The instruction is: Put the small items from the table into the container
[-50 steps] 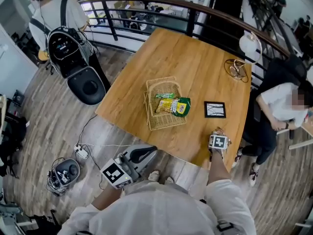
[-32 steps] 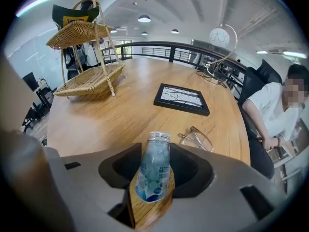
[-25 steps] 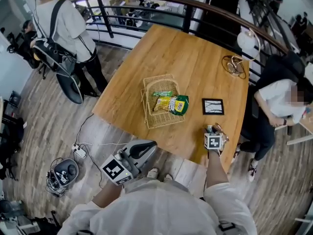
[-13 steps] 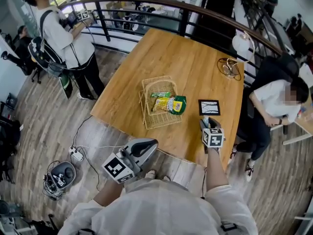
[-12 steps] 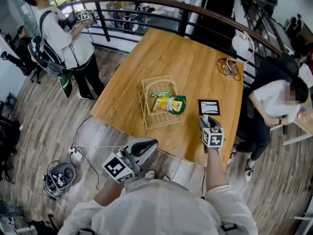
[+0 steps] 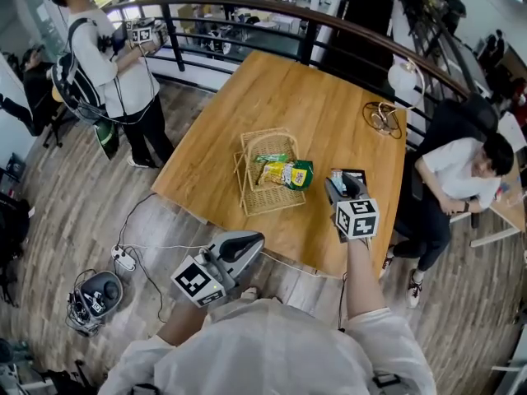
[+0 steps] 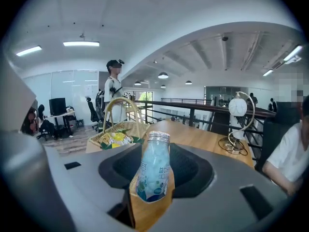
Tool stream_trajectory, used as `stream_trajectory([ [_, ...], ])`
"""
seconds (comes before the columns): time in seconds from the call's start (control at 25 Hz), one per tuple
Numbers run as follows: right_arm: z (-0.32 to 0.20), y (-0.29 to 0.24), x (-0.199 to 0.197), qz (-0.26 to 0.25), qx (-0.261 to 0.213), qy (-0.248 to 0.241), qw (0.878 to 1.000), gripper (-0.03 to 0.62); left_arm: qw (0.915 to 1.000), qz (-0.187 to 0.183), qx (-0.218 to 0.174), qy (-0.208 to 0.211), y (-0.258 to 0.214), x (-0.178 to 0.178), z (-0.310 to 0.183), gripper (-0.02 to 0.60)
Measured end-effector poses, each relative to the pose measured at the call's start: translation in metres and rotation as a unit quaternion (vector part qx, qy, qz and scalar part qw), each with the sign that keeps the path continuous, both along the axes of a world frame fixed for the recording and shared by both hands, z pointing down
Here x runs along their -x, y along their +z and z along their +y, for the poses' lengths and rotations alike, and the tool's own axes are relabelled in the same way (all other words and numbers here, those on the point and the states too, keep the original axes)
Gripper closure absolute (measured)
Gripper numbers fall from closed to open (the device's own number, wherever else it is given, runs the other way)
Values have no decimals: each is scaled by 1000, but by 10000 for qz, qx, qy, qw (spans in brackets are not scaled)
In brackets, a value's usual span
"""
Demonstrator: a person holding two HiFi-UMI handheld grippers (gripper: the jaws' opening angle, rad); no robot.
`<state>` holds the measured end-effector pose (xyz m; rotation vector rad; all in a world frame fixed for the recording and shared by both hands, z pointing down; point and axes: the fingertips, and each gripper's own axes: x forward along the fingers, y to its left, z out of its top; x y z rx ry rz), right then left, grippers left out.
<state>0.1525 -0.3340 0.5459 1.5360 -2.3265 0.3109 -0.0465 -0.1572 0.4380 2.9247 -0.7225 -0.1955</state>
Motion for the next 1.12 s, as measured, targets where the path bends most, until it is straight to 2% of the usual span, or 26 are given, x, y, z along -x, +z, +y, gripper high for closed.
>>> stream_trajectory([
  [0.4, -27, -46, 71, 458, -398, -874, 9943, 407, 9996, 95, 5, -249, 2, 23, 6, 568],
  [0.72, -40, -40, 126, 1363, -470, -1917, 9708, 407, 9988, 82, 52, -480, 3, 42, 10, 568],
  [1.12, -48, -13, 148, 1951, -338, -2346, 9517, 405, 9981, 84, 92, -607, 6, 54, 11, 568],
])
